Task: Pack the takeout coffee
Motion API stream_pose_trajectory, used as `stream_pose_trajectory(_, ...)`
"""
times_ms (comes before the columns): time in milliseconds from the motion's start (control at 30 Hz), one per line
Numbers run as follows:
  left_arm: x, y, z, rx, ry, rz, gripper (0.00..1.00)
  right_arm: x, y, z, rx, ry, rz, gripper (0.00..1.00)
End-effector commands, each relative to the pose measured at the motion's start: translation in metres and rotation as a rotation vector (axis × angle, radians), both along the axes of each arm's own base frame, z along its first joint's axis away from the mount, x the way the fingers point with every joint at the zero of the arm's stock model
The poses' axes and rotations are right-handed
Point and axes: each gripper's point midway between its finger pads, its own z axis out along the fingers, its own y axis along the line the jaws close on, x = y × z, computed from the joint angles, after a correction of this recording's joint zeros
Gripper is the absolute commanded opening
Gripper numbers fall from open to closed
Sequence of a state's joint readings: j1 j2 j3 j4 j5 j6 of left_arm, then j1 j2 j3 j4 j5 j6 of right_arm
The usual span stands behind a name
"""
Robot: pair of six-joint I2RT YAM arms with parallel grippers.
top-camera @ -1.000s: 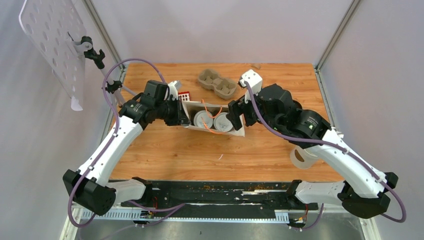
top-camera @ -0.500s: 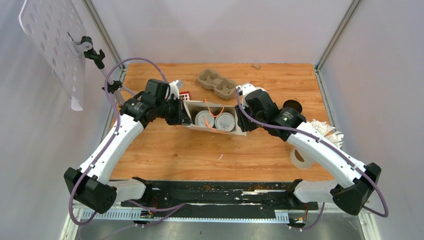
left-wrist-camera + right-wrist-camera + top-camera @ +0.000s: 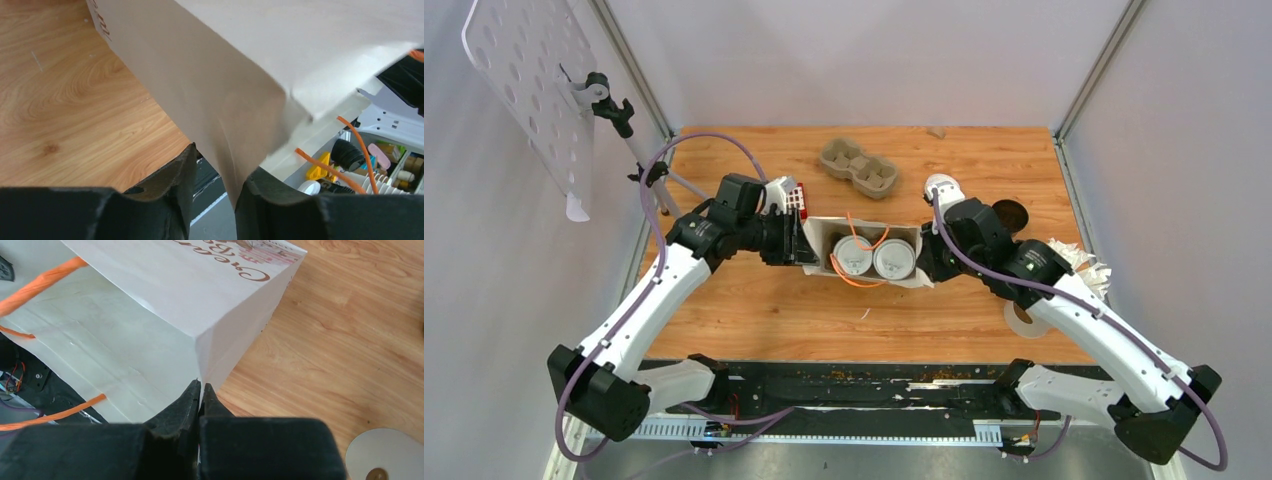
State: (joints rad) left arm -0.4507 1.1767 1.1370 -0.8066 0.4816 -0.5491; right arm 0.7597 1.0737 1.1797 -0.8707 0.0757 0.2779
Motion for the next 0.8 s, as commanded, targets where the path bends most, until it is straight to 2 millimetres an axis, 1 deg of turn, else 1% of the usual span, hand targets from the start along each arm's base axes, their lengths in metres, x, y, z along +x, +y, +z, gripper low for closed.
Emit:
stream_pose_trajectory(0, -0.004, -0.009, 0.047, -0.099, -0.155, -0.073, 0.42, -0.007, 0.000, 0.003, 0.072, -0.005, -0.013, 0.00)
stream_pose_trajectory(133, -0.004, -0.014, 0.072, -0.142, -0.274, -0.116, 0.52, -0.006, 0.008, 0.003, 0.093, 0.000, 0.007, 0.00)
stream_pose_trajectory(233, -0.005, -0.021, 0.091, -0.126, -0.400, -0.158, 0.54, -0.005, 0.011, 0.006, 0.100, 0.005, 0.012, 0.00)
stream_pose_trajectory(300, -0.009, -0.032, 0.103, -0.097, -0.509, -0.215, 0.56, -0.004, 0.012, 0.007, 0.101, -0.001, 0.016, 0.00)
stream_pose_trajectory(333, -0.009, -0.037, 0.105, -0.064, -0.568, -0.246, 0.56, -0.008, 0.015, 0.009, 0.112, 0.005, 0.042, 0.00)
stream_pose_trajectory(400, -0.013, -0.046, 0.110, -0.032, -0.645, -0.292, 0.55, -0.009, 0.015, 0.010, 0.112, -0.007, 0.063, 0.00)
stream_pose_trajectory(433, -0.011, -0.047, 0.111, -0.019, -0.667, -0.287, 0.53, -0.010, 0.014, 0.011, 0.110, -0.014, 0.067, 0.00)
stream_pose_trajectory(533, -0.004, -0.047, 0.114, 0.000, -0.736, -0.270, 0.38, -0.013, 0.012, 0.010, 0.106, -0.028, 0.093, 0.00)
stream_pose_trajectory(667, 0.007, -0.044, 0.121, 0.044, -0.857, -0.280, 0.36, -0.018, 0.011, 0.004, 0.106, -0.034, 0.114, 0.00)
stream_pose_trajectory(767, 0.003, -0.049, 0.125, 0.027, -0.928, -0.352, 0.35, -0.019, 0.011, 0.002, 0.108, -0.037, 0.128, 0.00)
